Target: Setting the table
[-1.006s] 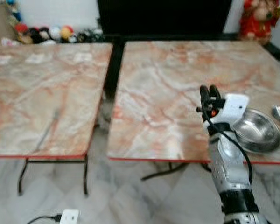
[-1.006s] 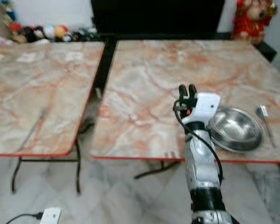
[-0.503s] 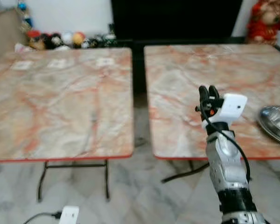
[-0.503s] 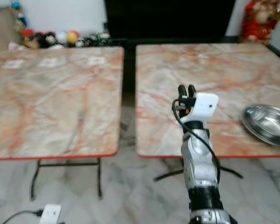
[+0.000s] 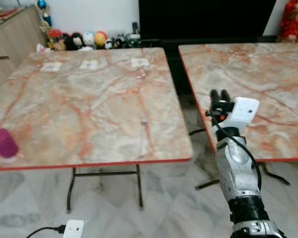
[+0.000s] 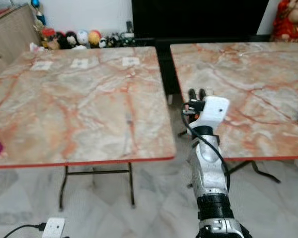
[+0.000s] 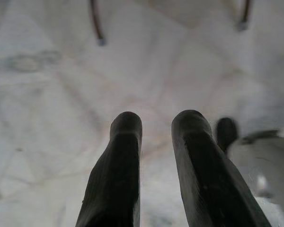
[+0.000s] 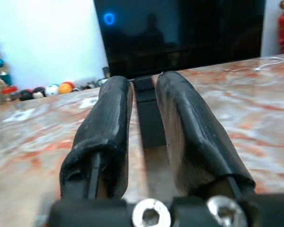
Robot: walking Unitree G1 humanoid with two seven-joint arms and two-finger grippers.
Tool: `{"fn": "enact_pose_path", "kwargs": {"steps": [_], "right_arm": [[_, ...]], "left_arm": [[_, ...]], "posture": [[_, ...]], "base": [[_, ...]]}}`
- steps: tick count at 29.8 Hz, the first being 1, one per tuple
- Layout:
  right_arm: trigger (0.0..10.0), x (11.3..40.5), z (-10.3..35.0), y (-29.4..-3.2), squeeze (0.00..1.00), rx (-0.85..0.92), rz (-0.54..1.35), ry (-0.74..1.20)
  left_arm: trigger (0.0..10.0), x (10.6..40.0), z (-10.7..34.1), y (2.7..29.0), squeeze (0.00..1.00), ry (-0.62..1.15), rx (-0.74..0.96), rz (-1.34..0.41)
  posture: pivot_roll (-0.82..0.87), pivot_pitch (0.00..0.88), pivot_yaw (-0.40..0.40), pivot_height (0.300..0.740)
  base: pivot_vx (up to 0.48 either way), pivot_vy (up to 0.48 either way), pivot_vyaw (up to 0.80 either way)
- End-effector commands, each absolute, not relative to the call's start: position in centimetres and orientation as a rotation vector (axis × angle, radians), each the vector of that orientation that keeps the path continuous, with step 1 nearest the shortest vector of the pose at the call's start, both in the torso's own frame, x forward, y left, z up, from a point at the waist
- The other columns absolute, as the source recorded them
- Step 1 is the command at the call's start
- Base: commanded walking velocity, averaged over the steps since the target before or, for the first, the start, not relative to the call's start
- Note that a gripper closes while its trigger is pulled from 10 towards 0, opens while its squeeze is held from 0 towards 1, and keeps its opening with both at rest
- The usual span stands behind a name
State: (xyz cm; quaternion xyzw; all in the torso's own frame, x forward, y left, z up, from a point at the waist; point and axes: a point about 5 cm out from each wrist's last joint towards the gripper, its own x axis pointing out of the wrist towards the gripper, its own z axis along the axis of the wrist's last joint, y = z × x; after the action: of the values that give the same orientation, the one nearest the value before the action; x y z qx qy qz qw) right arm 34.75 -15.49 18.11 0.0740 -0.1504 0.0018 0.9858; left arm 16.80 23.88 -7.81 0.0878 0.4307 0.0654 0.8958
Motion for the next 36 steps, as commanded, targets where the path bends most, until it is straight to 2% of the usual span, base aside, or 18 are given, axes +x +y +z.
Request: {"fn": "enact_pose_path", "kwargs": {"steps": [1, 7, 26, 32, 36], "right_arm": [[10.0, 34.64, 17.74, -16.52, 0.00, 0.139, -0.031, -0.293], [10.0, 34.66, 17.62, -16.47, 0.00, 0.136, -0.032, -0.288], [10.0, 34.75, 17.23, -16.17, 0.00, 0.130, -0.021, -0.271], [10.0, 34.81, 17.63, -16.61, 0.00, 0.119, -0.037, -0.290], [10.0, 34.79, 17.58, -16.60, 0.00, 0.125, -0.037, -0.285]], "left_arm": [[10.0, 16.41, -8.04, 23.69, 0.00, 0.903, 0.169, 0.143], [10.0, 16.35, -8.03, 23.79, 0.00, 0.903, 0.169, 0.148], [10.0, 16.41, -8.07, 23.47, 0.00, 0.901, 0.155, 0.127], [10.0, 16.41, -8.13, 23.21, 0.00, 0.899, 0.146, 0.125], [10.0, 16.48, -8.11, 23.17, 0.00, 0.898, 0.149, 0.122]], "posture": [[-0.04, 0.062, 0.044, 0.740], [-0.04, 0.069, 0.044, 0.740], [-0.04, 0.072, 0.039, 0.740], [-0.04, 0.069, 0.039, 0.740], [-0.04, 0.068, 0.040, 0.740]], "base": [[0.000, 0.480, 0.00], [0.000, 0.447, 0.00], [0.000, 0.000, 0.00], [0.263, 0.000, 0.53], [0.287, 0.000, 0.00]]}}
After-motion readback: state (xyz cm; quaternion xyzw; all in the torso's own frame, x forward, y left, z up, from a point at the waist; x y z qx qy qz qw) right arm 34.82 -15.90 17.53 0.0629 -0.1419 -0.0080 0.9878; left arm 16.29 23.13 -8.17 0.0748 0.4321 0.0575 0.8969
